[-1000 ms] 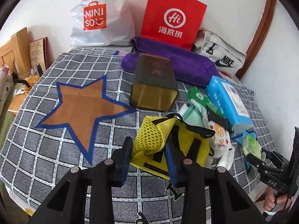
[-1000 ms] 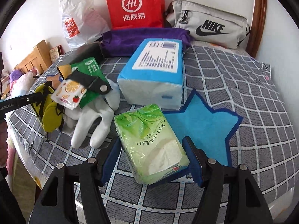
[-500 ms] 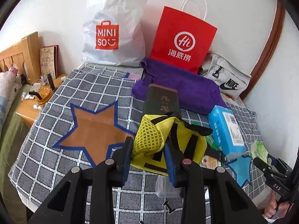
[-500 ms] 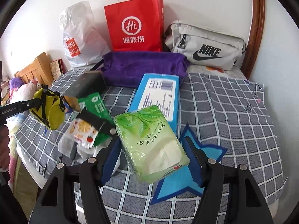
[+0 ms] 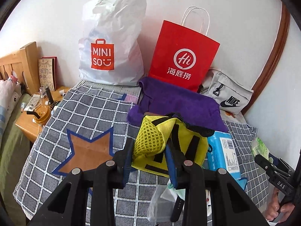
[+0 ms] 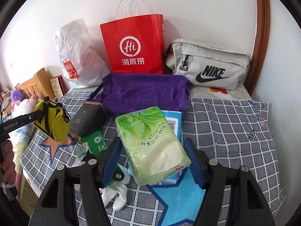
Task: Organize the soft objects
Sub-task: 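Carry the tissue pack with the right tool while the left tool carries the mesh bag to the purple towel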
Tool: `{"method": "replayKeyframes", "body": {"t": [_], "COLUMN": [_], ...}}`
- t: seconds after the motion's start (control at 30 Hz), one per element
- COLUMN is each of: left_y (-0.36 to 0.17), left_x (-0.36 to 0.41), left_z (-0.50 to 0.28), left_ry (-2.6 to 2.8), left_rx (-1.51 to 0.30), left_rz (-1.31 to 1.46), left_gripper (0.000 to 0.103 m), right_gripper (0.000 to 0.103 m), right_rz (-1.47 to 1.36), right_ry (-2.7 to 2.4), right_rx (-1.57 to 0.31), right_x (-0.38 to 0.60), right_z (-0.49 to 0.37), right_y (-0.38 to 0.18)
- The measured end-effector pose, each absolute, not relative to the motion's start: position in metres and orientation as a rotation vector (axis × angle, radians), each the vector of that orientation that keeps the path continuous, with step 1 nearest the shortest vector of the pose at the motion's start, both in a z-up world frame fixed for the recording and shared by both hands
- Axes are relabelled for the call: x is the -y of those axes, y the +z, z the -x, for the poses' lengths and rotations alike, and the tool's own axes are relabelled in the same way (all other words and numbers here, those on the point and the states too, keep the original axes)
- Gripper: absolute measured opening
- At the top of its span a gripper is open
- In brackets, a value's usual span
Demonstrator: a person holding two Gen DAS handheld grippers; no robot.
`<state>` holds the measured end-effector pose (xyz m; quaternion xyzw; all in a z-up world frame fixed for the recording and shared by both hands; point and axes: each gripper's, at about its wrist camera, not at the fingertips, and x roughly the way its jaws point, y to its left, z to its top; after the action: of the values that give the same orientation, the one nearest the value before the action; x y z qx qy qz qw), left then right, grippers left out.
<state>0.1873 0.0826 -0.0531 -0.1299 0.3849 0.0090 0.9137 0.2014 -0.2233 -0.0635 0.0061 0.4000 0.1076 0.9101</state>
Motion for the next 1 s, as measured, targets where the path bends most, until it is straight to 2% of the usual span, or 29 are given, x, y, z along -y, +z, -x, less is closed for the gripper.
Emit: {"method": "replayKeyframes", "body": {"t": [0.5,0.53,0.57,0.6,0.63,0.77,0.8,0.87,1.0], "left_y": [-0.041,-0.042,-0.044,-0.045,-0.047,-0.055,-0.058,-0.062,-0.07], "left_x": [-0.073,-0.072,-0.072,-0.071,-0.07,-0.068,-0.067,-0.065,-0.058], "left_z": [-0.273,-0.281,-0.286,-0.291,-0.295,-0.309,-0.311,-0.315,-0.321], "left_ry": [0.018,0.016,0.013,0.01,0.006,-0.011,-0.012,-0.019,-0.041], "left_rx": [-0.803,-0.808,-0.813,-0.816,-0.818,-0.831,-0.836,-0.847,-0.868], "left_rz": [0.229,0.228,0.227,0.224,0.223,0.23,0.233,0.242,0.255], "left_gripper": [0.031,0.031,0.031,0.031,0.031,0.031,0.031,0.031,0.031], "right_gripper": [0.066,0.063,0.047,0.037,0.037,0.052,0.062,0.076,0.076], "right_rz": [-0.03,-0.03,-0.026,-0.021,-0.023,-0.043,-0.041,-0.039,-0.042], "right_ry": [0.224,0.226,0.228,0.234,0.235,0.298,0.31,0.332,0.365], "right_rx": [-0.793,-0.786,-0.788,-0.807,-0.823,-0.882,-0.889,-0.91,-0.952], "right_x": [0.22,0.22,0.221,0.222,0.223,0.231,0.232,0.233,0.229], "right_z": [-0.29,-0.297,-0.304,-0.311,-0.316,-0.321,-0.317,-0.309,-0.295], "right_y": [-0.056,-0.057,-0.058,-0.062,-0.065,-0.086,-0.09,-0.101,-0.119]}}
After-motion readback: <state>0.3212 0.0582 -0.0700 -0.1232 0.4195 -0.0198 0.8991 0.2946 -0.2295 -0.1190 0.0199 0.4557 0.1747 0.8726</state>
